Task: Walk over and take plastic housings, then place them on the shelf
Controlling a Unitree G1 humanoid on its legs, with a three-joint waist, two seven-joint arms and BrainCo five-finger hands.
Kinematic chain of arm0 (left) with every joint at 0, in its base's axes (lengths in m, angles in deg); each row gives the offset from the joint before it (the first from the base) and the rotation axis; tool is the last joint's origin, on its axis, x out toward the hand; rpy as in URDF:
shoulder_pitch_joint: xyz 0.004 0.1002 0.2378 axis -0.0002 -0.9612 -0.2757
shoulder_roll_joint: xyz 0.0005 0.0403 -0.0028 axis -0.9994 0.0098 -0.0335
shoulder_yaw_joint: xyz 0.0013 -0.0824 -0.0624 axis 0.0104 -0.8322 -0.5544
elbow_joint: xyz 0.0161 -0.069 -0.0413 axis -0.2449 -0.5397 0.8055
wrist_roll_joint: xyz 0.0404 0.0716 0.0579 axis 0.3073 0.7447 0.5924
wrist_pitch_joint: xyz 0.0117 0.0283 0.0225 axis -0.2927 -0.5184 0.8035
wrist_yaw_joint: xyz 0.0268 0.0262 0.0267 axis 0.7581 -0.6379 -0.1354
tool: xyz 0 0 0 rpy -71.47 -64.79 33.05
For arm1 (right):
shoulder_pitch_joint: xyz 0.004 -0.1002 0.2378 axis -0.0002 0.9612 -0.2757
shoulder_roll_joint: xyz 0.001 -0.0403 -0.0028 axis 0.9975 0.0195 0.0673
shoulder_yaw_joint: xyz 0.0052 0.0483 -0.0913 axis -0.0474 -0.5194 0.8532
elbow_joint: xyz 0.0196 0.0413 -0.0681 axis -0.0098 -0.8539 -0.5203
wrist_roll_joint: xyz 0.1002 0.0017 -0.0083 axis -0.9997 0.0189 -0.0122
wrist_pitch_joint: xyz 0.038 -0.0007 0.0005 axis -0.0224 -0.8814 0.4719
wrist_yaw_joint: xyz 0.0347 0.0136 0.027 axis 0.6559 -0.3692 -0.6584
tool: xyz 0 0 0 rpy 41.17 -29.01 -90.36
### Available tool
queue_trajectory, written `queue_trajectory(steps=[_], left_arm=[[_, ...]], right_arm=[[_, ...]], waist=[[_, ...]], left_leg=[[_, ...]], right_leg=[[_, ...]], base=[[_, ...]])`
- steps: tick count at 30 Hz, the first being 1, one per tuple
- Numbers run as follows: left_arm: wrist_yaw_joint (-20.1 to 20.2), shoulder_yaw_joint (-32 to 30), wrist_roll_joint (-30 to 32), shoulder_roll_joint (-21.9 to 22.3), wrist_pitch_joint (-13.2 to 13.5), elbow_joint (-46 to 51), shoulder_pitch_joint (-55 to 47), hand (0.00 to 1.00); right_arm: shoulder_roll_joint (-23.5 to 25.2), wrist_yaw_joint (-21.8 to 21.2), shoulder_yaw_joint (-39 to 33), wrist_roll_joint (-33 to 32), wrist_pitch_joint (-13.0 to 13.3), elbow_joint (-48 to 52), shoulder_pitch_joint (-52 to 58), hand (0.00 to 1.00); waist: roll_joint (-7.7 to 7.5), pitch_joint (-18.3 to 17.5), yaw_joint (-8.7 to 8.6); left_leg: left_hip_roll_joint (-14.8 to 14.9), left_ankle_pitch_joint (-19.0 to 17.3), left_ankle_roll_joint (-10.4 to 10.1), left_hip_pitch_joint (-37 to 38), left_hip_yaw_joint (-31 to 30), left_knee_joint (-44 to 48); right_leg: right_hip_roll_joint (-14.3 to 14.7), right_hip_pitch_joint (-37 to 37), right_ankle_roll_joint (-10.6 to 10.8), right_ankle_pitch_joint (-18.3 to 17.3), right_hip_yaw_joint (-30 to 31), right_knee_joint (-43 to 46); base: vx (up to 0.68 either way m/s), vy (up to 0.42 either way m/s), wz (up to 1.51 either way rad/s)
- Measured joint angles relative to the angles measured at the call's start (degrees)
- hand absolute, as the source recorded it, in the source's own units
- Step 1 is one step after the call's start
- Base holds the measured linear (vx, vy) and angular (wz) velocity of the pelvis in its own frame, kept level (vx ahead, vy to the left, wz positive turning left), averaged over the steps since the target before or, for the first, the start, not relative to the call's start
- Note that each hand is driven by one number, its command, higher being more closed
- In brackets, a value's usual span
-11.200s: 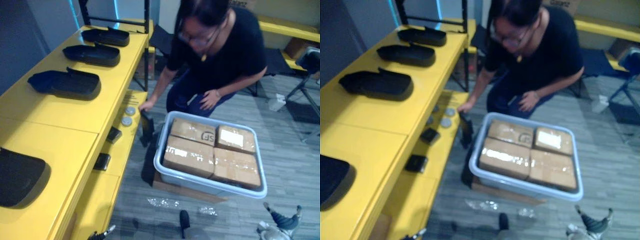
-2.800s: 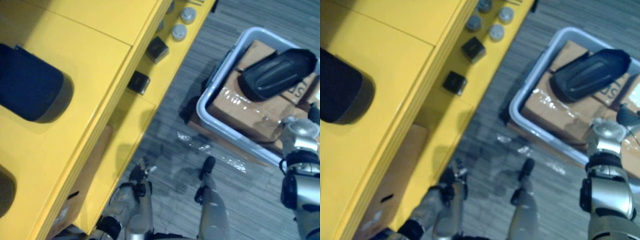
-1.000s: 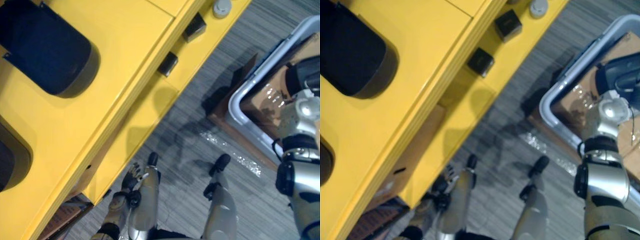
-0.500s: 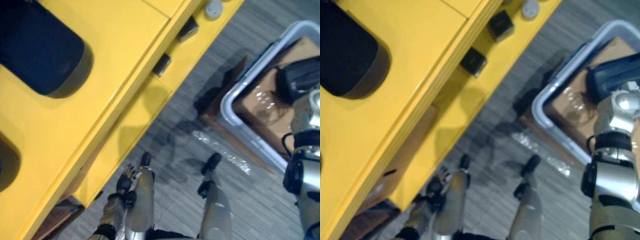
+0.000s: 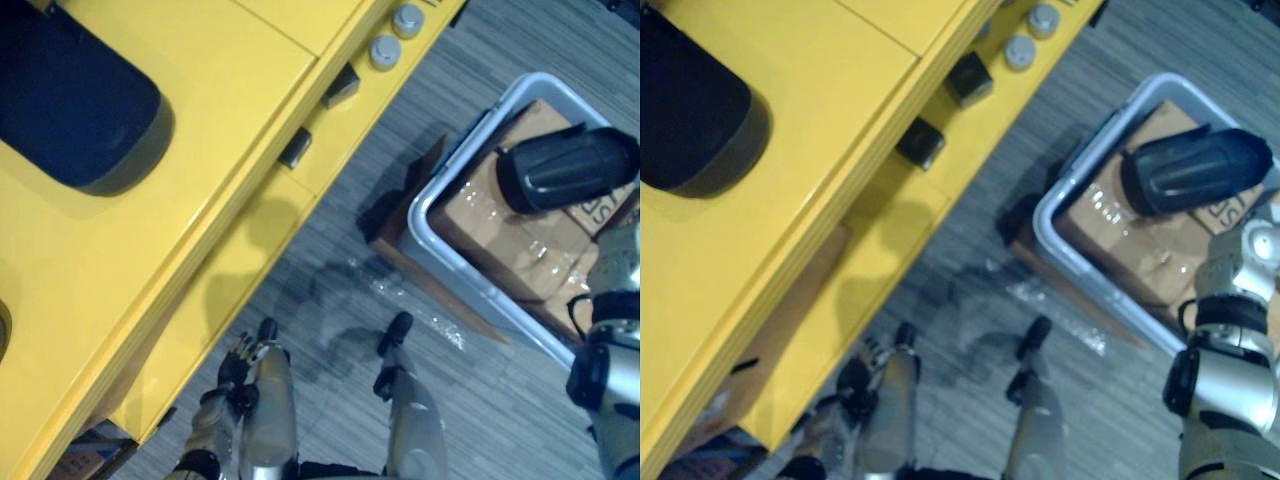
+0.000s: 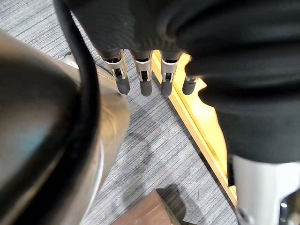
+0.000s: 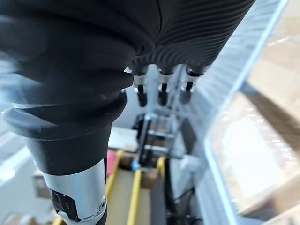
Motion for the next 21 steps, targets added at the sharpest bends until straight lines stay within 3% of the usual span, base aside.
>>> queue_trajectory(steps=[5,8,13,17,21], left_arm=[[0.07,-1.79,0.02,0.63,-0.07,-0.51,0.00,0.00],[0.17,-1.90,0.09,1.15,-0.20,-2.14,-0.04,0.00],[0.75,-2.06,-1.85,1.72,-1.09,-2.76,-0.11,0.00],[0.71,-2.09,-1.12,2.17,2.58,-3.00,-0.38,0.00],[0.71,-2.06,-1.14,2.42,2.97,-2.85,-0.38,0.00]], right_arm=[[1.52,-7.93,0.10,-4.64,-3.92,-2.77,0.87,0.00],[2.23,-11.44,0.43,-5.83,-6.65,-5.13,1.77,0.00],[2.20,-12.89,2.43,-5.95,-10.37,-6.20,1.13,0.00],[2.20,-14.56,3.09,-6.17,-11.48,-6.95,1.12,0.00],[2.21,-14.91,4.17,-6.16,-11.97,-7.68,0.79,0.00]], waist=[[0.06,-0.04,0.36],[0.12,-2.63,0.72],[0.56,-3.47,1.64],[0.56,-3.47,1.73],[0.56,-3.47,2.47]], left_leg=[[-0.06,0.00,0.00,-0.25,-0.03,-0.04],[-0.21,0.01,0.01,-2.13,-0.21,0.08],[-0.29,0.03,0.02,-2.29,-0.43,-0.01],[-0.66,0.04,0.03,-3.35,-1.50,0.36],[-0.82,0.04,0.04,-3.50,-1.68,0.45]], right_leg=[[-0.10,-0.06,0.03,-0.03,-0.24,-0.12],[-0.30,-1.41,0.06,-0.04,-1.14,-0.26],[-0.40,-1.40,0.04,-0.03,-1.43,-0.28],[-0.58,-1.44,0.13,-0.13,-2.11,-0.30],[-0.72,-1.44,0.13,-0.12,-2.46,-0.30]], base=[[0.00,0.000,0.01],[0.02,-0.001,0.06],[0.01,0.001,0.02],[0.00,0.009,0.11],[0.00,0.002,0.03]])
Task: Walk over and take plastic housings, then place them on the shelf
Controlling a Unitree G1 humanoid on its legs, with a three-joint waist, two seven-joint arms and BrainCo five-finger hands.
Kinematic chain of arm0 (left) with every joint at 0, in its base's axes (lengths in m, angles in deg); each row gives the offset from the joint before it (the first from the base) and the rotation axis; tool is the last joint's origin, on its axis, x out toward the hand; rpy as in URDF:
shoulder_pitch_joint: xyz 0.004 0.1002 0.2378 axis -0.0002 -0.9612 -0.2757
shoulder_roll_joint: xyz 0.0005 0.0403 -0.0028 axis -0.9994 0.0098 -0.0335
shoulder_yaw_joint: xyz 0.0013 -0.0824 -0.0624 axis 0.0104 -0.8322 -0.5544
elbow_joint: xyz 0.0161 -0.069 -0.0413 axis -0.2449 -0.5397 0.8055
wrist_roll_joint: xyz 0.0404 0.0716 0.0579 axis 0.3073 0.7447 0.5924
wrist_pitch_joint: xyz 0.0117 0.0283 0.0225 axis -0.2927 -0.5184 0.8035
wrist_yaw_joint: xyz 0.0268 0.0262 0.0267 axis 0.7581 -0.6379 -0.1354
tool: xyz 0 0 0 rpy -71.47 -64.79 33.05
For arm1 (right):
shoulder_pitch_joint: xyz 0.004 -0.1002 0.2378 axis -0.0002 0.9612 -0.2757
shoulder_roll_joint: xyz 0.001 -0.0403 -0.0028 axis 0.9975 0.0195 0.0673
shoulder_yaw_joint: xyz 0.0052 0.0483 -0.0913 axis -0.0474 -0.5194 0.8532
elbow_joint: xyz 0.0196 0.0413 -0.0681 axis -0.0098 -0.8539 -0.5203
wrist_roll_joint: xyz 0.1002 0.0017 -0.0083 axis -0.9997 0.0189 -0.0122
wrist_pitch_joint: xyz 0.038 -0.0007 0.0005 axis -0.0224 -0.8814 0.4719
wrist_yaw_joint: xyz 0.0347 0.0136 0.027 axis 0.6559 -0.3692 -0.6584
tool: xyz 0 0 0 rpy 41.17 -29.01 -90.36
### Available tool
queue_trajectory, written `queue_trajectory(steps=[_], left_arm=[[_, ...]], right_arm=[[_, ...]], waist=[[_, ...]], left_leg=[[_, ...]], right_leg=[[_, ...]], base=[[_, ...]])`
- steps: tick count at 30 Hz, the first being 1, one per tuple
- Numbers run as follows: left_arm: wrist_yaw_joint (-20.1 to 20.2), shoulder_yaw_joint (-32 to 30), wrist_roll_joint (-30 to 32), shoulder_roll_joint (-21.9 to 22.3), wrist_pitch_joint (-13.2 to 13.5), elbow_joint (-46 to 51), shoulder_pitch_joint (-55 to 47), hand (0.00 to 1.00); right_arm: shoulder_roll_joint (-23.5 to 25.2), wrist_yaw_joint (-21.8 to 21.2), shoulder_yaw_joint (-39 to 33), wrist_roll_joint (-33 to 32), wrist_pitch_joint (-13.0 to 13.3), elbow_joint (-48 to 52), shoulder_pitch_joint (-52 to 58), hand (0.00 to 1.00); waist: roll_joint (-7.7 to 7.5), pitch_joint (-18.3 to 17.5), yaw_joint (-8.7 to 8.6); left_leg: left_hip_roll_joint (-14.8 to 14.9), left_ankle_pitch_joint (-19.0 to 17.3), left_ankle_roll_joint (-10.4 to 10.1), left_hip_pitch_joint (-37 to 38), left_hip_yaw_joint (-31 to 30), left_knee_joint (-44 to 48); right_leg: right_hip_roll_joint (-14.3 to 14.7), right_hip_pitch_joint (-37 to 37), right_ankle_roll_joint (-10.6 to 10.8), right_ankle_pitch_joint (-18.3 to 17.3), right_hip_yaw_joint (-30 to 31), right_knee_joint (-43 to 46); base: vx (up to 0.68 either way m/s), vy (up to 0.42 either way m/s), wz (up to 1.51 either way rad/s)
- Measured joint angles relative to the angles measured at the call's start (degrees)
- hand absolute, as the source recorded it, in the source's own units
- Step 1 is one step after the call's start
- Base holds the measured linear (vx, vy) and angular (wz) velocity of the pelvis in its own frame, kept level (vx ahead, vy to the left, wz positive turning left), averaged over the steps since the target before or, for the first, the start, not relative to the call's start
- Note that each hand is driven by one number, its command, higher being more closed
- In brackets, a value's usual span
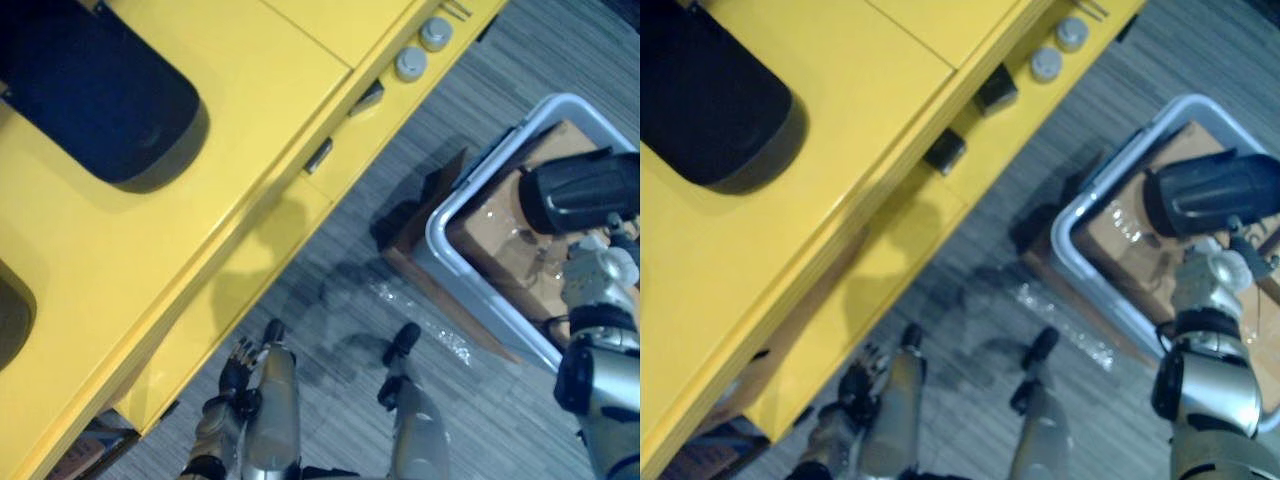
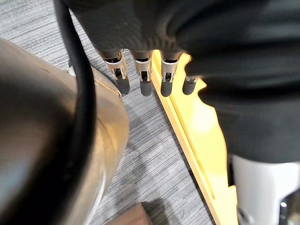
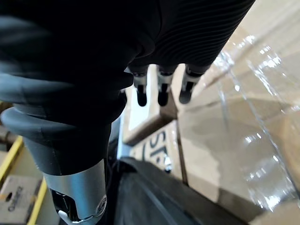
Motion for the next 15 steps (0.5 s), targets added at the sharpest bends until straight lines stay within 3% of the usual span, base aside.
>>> queue_trajectory(steps=[15], left_arm=[[1.60,0.75,-1.06,-0.32,-2.77,1.85,-0.48,0.00]], right_arm=[[-1.29,1.43,3.20,0.61,-5.45,-1.44,-3.53,0.00]], waist=[[0.27,0.00,0.26]], left_leg=[[-0.70,0.61,0.14,-0.98,0.35,-0.69]], right_leg=[[-0.87,-1.68,-0.01,0.02,0.10,0.23]], base=[[0.00,0.001,0.01]])
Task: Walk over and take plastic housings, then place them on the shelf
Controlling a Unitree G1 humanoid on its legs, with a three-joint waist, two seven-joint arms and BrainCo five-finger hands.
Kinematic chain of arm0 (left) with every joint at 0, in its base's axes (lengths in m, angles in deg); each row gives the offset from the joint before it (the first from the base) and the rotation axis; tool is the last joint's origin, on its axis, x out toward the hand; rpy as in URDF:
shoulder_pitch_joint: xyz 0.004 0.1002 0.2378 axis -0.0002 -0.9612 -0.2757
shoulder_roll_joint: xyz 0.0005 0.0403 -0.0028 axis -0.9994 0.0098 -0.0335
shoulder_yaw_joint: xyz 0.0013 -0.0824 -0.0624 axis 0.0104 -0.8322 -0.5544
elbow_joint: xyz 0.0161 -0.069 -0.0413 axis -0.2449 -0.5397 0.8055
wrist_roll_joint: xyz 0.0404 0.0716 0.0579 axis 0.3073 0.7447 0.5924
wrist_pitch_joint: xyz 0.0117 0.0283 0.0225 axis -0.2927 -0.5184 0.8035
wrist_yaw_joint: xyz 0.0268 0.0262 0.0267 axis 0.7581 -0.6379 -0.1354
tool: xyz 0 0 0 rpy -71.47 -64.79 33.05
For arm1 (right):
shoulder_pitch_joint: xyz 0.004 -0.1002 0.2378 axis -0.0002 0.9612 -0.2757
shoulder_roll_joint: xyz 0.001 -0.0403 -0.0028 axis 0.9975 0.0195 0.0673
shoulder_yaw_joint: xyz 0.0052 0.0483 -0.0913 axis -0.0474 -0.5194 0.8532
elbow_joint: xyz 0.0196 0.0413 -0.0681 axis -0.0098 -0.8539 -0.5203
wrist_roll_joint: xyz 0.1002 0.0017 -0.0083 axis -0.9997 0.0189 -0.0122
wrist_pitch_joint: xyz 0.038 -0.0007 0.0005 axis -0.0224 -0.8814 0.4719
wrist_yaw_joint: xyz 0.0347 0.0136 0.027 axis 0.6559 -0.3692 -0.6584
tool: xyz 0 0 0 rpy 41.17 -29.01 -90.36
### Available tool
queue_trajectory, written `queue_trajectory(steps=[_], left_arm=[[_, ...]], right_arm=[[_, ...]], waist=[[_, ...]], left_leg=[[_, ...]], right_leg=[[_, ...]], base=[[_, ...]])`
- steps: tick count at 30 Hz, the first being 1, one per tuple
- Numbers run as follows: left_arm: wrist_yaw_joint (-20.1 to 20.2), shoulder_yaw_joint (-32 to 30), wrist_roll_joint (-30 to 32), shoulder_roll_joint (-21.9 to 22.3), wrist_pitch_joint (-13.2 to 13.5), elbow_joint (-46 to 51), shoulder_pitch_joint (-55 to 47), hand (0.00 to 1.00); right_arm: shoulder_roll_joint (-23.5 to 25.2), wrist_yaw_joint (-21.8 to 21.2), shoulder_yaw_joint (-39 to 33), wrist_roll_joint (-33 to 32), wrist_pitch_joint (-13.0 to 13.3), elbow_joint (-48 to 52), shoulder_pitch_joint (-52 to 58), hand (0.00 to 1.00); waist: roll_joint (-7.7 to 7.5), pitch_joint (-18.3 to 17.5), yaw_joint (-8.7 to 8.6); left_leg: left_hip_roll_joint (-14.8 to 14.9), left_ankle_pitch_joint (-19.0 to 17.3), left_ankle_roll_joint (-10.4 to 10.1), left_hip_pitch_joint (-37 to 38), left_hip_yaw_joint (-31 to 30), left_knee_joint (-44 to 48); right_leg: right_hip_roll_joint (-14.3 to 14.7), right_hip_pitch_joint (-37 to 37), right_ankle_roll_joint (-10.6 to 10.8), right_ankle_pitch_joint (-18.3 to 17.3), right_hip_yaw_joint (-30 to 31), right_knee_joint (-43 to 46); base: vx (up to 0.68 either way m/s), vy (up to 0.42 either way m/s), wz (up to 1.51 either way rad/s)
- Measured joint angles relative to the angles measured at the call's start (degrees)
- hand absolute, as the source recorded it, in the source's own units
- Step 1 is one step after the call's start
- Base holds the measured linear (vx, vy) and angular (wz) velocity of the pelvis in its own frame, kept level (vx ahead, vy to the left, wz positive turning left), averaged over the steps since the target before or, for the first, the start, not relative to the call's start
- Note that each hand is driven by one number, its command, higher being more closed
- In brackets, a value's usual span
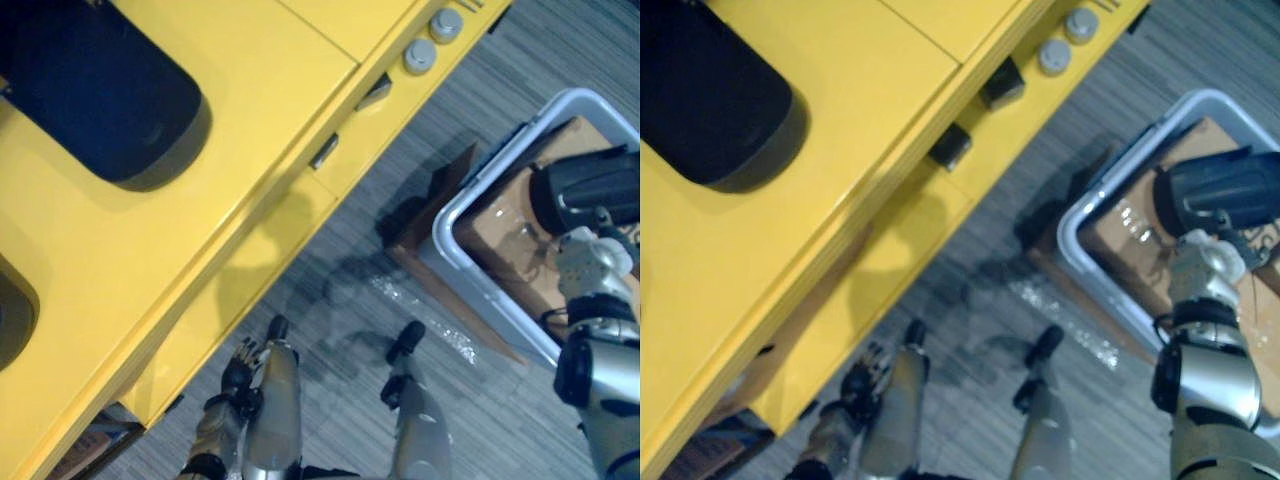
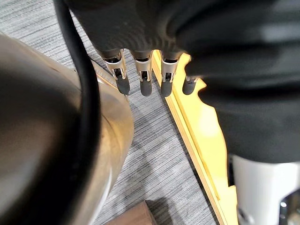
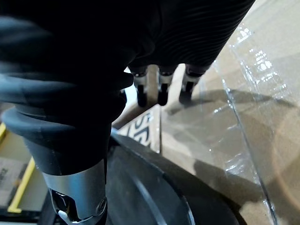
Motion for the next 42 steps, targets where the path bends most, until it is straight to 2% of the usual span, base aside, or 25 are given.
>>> queue_trajectory(steps=[4,11,17,18,23,25,29,37,42], left_arm=[[0.90,0.38,-0.33,0.03,-0.10,0.39,-0.01,0.00],[2.48,1.19,-3.97,0.02,-0.73,0.73,-0.11,0.00],[2.83,1.99,-4.65,-0.10,-0.68,0.89,-0.11,0.00],[2.88,2.09,-4.65,-0.03,-0.69,1.04,-0.11,0.00],[3.19,2.09,-4.68,0.20,-0.63,1.34,-0.11,0.00],[3.20,2.13,-4.71,0.20,-0.64,1.72,-0.11,0.00],[3.22,2.16,-6.44,0.20,-0.59,2.36,0.04,0.00],[3.15,2.19,-7.41,0.39,-0.73,2.33,0.04,0.00],[3.28,1.94,-9.17,0.26,-1.56,2.24,0.04,0.00]], right_arm=[[-2.22,0.11,2.30,-0.01,-2.91,-0.40,-0.87,0.00],[-5.55,-0.12,7.13,0.11,-6.34,-2.53,-2.80,0.00],[-5.96,-0.11,10.78,1.59,-7.95,-3.95,-3.10,0.00],[-6.30,-0.11,10.89,1.60,-8.43,-4.22,-3.11,1.00],[-8.31,-0.10,12.38,1.62,-10.96,-5.48,-3.14,1.00],[-9.94,-0.25,13.14,1.61,-12.75,-6.47,-3.13,1.00],[-11.34,-0.26,13.18,1.59,-13.16,-7.38,-3.12,1.00],[-10.44,-2.60,13.18,1.66,-17.17,-8.49,-2.86,1.00],[-9.58,-2.74,12.98,3.53,-17.55,-8.03,-1.56,1.00]], waist=[[0.50,0.25,0.16],[1.15,0.59,0.44],[1.55,0.91,0.68],[1.70,1.01,0.84],[2.00,1.17,1.43],[2.42,1.47,1.43],[2.71,2.85,1.49],[2.81,2.90,1.78],[2.76,2.91,2.01]], left_leg=[[-0.33,0.06,0.10,-0.90,-0.09,0.12],[-0.69,0.07,0.14,-2.68,-0.23,0.99],[-0.75,0.05,0.16,-2.66,-0.54,1.22],[-0.75,0.04,0.18,-2.69,-0.55,1.29],[-0.73,-0.26,0.52,-3.04,-0.49,2.20],[-0.60,-0.52,0.66,-3.67,-0.44,3.06],[-0.46,-0.53,0.66,-3.68,-0.41,3.19],[-0.27,-0.51,0.65,-3.62,-0.34,3.12],[-0.28,-0.51,0.66,-3.52,-0.43,3.43]], right_leg=[[-0.42,-0.80,0.03,-0.03,-0.21,0.38],[-0.92,-1.99,0.22,-0.19,-0.56,1.06],[-1.26,-2.05,0.39,-1.00,-0.78,2.44],[-1.33,-2.06,0.42,-1.11,-0.83,2.61],[-1.37,-2.06,0.49,-1.17,-0.85,2.90],[-1.35,-2.07,0.52,-1.19,-1.09,3.08],[-1.31,-2.14,0.50,-1.24,-1.09,3.38],[-1.15,-2.17,0.45,-1.27,-1.08,3.39],[-1.19,-1.83,0.43,-1.31,-1.06,3.62]], base=[[-0.01,0.007,0.03],[0.00,0.009,0.03],[0.00,0.003,0.04],[0.00,0.000,0.00],[0.00,0.000,0.00],[-0.01,0.017,0.03],[0.00,0.000,0.00],[0.00,0.000,0.00],[0.00,0.000,0.00]])
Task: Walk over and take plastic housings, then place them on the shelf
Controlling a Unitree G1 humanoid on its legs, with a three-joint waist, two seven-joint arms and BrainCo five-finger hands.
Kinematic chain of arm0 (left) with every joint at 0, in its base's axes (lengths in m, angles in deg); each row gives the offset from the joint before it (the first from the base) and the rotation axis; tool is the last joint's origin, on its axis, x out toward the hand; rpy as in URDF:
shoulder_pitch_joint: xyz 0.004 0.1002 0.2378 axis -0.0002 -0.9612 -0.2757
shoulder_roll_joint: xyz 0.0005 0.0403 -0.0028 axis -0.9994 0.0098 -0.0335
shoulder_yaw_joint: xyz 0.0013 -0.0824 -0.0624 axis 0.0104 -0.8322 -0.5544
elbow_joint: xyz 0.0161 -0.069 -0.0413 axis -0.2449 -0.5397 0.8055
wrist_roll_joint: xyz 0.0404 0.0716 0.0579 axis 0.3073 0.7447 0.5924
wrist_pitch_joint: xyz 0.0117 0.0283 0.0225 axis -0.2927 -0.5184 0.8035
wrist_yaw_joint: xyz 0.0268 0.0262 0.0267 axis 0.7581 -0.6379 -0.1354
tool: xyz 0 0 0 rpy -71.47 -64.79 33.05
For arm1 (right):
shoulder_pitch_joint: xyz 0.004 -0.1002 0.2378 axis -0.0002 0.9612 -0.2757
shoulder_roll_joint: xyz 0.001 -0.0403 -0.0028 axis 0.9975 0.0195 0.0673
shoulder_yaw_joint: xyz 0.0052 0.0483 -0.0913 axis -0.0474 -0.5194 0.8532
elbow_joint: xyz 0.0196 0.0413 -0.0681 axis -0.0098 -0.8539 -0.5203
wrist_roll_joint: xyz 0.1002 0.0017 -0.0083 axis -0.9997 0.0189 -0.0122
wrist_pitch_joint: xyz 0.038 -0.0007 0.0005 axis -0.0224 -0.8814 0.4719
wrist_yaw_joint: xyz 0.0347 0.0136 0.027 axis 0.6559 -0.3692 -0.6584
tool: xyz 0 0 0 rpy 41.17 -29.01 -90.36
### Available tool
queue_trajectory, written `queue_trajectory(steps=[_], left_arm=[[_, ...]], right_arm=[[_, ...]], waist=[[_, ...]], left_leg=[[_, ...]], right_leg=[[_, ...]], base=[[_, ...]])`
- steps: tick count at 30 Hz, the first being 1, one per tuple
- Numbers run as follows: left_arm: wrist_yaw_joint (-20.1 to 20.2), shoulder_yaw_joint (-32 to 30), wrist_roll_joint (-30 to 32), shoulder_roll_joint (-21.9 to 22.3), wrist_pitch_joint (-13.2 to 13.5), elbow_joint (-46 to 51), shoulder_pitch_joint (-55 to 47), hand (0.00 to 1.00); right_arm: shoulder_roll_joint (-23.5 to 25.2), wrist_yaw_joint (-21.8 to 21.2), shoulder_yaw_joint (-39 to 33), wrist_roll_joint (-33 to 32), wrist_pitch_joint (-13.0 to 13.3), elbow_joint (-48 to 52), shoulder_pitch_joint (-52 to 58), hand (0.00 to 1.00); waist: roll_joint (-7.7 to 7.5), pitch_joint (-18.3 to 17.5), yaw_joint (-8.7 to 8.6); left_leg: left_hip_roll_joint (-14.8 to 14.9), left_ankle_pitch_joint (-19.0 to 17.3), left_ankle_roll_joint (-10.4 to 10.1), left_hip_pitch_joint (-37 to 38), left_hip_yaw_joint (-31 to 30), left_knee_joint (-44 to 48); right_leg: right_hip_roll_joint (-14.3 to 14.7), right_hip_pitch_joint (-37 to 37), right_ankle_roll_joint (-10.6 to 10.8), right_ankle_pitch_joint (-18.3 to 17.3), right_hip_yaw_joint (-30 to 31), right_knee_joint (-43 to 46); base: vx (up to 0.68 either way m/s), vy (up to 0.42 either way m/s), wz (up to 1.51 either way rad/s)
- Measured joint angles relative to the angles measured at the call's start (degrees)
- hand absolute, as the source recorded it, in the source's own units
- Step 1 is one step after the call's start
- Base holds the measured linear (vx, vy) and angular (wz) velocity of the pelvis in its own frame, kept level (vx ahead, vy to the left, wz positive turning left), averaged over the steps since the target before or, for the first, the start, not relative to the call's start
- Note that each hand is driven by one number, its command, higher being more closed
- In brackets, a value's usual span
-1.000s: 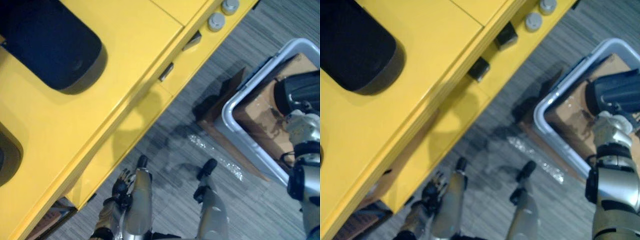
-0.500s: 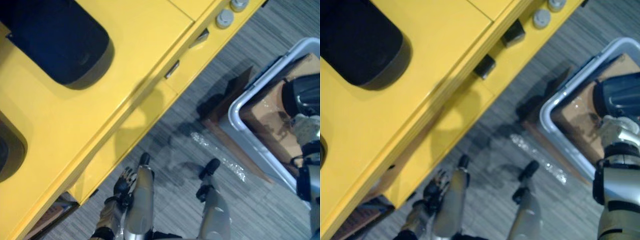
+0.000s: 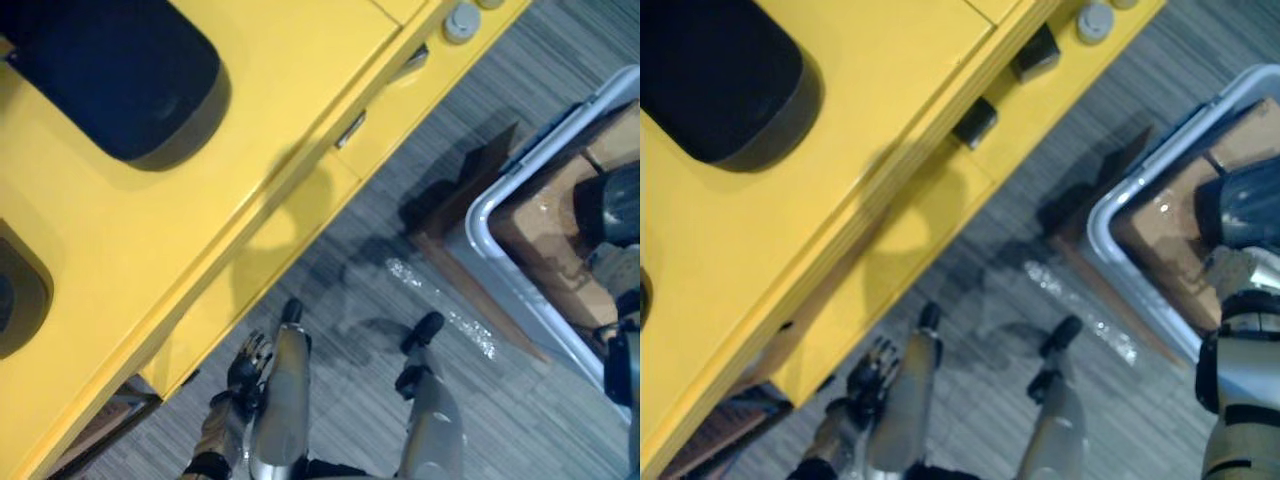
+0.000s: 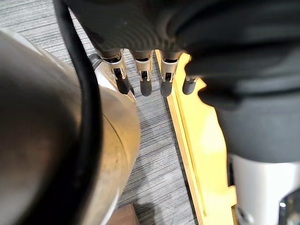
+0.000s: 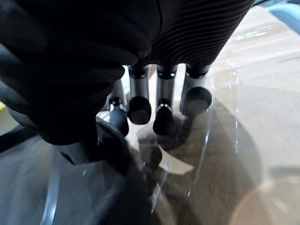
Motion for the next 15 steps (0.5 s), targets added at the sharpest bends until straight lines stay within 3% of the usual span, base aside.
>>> queue_trajectory(steps=[3,5,9,12,15], left_arm=[[0.00,-0.30,0.01,0.01,0.00,-0.08,0.00,0.00],[0.01,-0.43,-0.01,0.06,0.22,-0.39,-0.18,0.00],[-0.03,-0.45,-0.03,-0.06,0.54,0.33,-0.58,0.00],[-0.79,0.56,-1.63,-0.66,0.48,6.48,-1.29,0.00],[-4.32,1.86,-1.75,-0.88,-0.10,16.41,-0.12,0.00]], right_arm=[[1.14,-0.36,-2.29,2.79,-0.03,0.75,1.93,1.00],[4.87,-2.03,-7.42,6.65,-0.34,2.25,6.52,1.00],[5.47,-2.62,-10.23,7.83,0.20,4.05,7.82,1.00],[8.39,-3.64,-13.82,9.84,1.58,6.48,11.71,1.00],[11.99,-5.38,-18.93,14.97,5.31,9.09,15.89,1.00]], waist=[[-0.18,0.10,-0.02],[-0.52,0.11,-0.13],[-0.85,0.00,-0.25],[-2.20,-0.12,-0.61],[-4.42,-0.86,-1.31]], left_leg=[[0.05,0.00,0.01,0.66,0.08,0.31],[0.53,-0.10,0.17,3.96,0.97,-0.43],[0.92,-0.08,0.16,4.37,2.02,-0.53],[1.99,0.13,-0.10,7.97,3.44,-1.89],[2.86,0.53,-0.16,13.10,6.71,-4.46]], right_leg=[[0.00,0.84,0.00,0.00,0.02,0.04],[-0.01,3.99,0.14,-0.86,-0.17,0.27],[-0.13,4.23,0.19,-0.89,-0.16,0.23],[0.29,7.57,0.26,-0.88,-0.37,-0.81],[0.53,11.12,0.31,-0.93,0.26,-2.17]], base=[[0.00,-0.001,0.02],[-0.03,-0.007,0.04],[0.00,-0.001,-0.02],[0.07,-0.023,0.00],[0.06,-0.026,-0.15]])
